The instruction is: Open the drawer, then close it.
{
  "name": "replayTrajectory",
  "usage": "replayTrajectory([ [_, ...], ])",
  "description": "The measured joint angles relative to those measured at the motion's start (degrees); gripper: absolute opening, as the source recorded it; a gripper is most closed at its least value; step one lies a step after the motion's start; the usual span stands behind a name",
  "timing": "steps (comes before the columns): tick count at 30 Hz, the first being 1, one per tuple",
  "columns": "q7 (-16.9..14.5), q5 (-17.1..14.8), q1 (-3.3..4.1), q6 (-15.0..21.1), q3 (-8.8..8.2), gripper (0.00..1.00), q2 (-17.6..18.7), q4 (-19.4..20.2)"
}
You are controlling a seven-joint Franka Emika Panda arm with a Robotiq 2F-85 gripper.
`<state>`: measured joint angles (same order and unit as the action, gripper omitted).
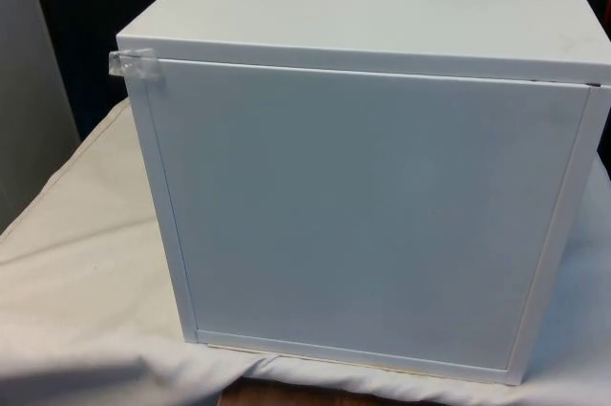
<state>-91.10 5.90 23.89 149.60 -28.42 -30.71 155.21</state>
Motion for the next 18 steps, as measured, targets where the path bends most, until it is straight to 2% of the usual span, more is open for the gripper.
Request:
replayTrajectory([
  [17, -0.06, 0.0, 0.06, 0.34, -0.06, 0.0, -0.17, 0.17],
  [18, -0.06, 0.0, 0.11, 0.34, -0.06, 0.03, -0.11, 0.11],
])
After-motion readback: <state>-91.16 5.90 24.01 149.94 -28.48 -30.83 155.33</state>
